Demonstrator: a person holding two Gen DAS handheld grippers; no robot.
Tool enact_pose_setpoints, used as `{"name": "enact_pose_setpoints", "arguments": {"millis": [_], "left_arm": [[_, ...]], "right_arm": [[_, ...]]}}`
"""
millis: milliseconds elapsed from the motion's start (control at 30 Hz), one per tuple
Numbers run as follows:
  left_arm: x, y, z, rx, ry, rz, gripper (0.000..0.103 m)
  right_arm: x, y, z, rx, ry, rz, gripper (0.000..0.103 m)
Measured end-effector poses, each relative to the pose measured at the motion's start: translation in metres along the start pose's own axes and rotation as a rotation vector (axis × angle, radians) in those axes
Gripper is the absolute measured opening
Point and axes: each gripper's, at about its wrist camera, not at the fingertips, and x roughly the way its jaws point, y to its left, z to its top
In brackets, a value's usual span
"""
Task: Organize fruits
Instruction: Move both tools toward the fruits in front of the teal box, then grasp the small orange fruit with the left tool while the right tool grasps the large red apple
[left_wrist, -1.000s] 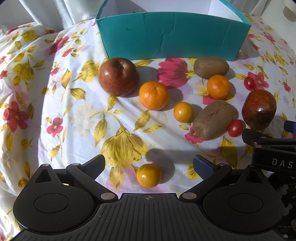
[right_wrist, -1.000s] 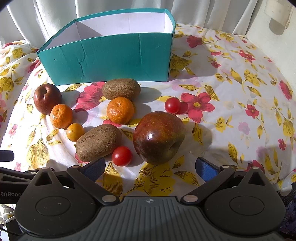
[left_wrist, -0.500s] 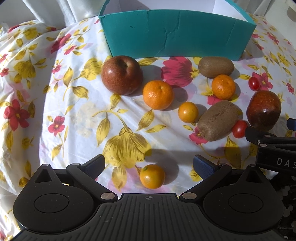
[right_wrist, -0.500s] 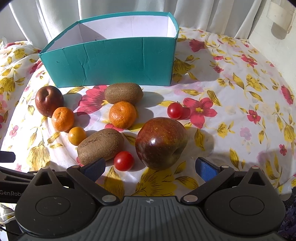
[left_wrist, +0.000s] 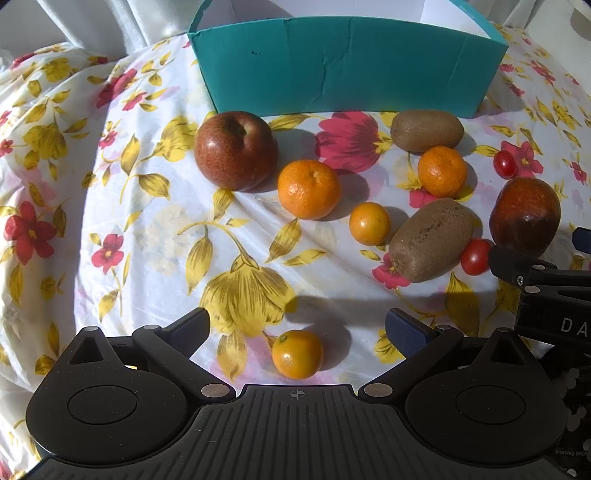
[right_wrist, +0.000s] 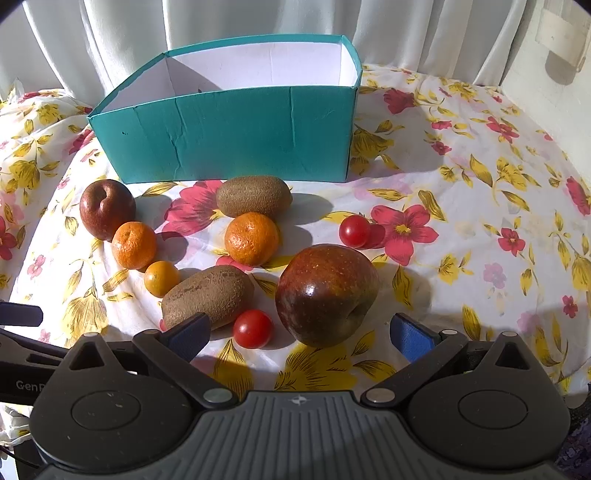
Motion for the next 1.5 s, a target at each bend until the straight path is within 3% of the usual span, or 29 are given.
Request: {"name": "enact_pose_setpoints", "arguments": {"millis": [533, 667, 833, 933, 1033, 1200, 1267, 1333, 1500], "left_arm": [[-0.004, 0.007, -0.001, -0.02, -0.022, -0.005, 0.103], [-0.011, 0.013, -0.004, -0.04, -0.08, -0.012, 0.103], [-0.017, 0.021, -0.017, -0.06, -0.191, -0.003, 0.102], [-0.02, 0.019, -0.03, -0.01, -0.282, 0.005, 0.102], [-0.019, 0.013, -0.043, 0.042, -0.326, 0.058, 0.102], [-0.014, 0.012, -0.058, 0.041, -0.348, -0.044, 0.101], [-0.007, 0.008, -0.061, 0.058, -0.332, -0.03, 0.095], [-0.003, 0.005, -0.063, 0.071, -0.319, -0.026, 0.081], [0.006, 0.007, -0.066, 0.058, -0.281, -0.049, 0.076]], "right_arm": [[-0.002, -0.002, -0.001, -0.014, -0.02, 0.006, 0.103], [-0.005, -0.001, -0.004, -0.033, -0.061, 0.016, 0.103], [-0.012, -0.004, -0.011, -0.058, -0.172, 0.038, 0.103], [-0.016, -0.004, -0.021, -0.12, -0.263, 0.045, 0.103], [-0.011, -0.005, -0.028, -0.148, -0.255, 0.048, 0.103], [-0.006, -0.01, -0.036, -0.101, -0.253, 0.074, 0.103], [-0.002, -0.012, -0.037, -0.088, -0.241, 0.053, 0.103], [0.001, -0.014, -0.037, -0.083, -0.236, 0.051, 0.103], [0.008, -0.018, -0.035, -0.078, -0.238, 0.038, 0.102]]}}
